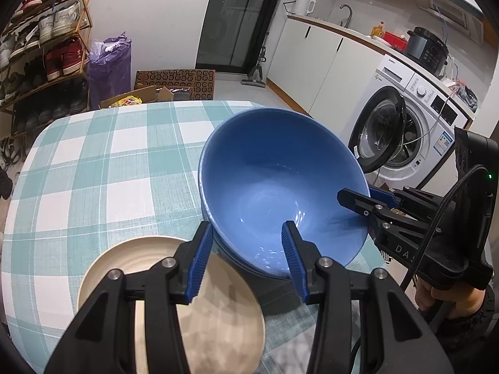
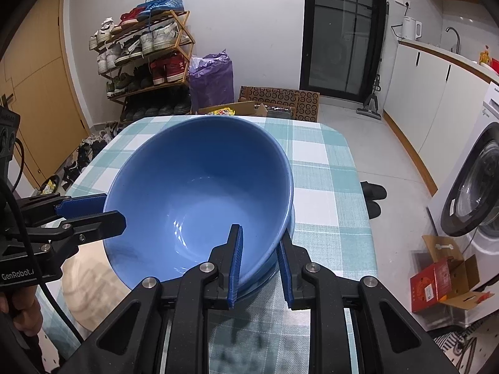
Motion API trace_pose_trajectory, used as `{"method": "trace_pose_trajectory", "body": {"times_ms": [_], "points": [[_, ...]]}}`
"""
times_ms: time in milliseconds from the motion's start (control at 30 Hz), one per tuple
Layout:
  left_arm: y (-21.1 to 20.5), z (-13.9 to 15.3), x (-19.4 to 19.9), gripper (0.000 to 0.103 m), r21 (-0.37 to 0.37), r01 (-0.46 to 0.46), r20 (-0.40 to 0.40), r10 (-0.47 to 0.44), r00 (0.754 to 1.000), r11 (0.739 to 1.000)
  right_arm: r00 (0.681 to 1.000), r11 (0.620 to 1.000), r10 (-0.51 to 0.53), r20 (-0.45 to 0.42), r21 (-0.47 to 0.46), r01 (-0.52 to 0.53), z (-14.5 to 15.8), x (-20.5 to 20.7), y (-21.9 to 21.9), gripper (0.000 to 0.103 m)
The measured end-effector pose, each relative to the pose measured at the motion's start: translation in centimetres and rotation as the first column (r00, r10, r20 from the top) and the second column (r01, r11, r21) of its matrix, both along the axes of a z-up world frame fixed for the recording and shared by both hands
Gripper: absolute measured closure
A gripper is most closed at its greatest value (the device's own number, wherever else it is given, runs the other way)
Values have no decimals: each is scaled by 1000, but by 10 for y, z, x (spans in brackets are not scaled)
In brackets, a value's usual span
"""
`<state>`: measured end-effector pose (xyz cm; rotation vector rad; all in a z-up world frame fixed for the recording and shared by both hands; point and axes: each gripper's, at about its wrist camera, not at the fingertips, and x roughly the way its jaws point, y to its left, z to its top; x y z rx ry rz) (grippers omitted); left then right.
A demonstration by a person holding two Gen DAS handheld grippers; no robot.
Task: Organize plates and bowls
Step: 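Lower the blue bowl into the other blue bowls with both grippers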
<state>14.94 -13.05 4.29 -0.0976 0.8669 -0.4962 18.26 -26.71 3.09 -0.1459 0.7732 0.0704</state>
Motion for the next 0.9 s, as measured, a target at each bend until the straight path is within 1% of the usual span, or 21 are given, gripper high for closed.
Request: {"method": "trace_pose_trajectory", "body": {"times_ms": [267, 900], "points": [[-3, -6, 2, 58, 15, -6, -13, 7, 1000, 1000, 1000, 998, -3, 0, -56, 3, -5, 1, 8, 81], [-8, -18, 5, 58, 49, -12, -24, 13, 1000, 999, 1000, 993, -8, -3, -114, 8, -14, 3, 18, 80]]}}
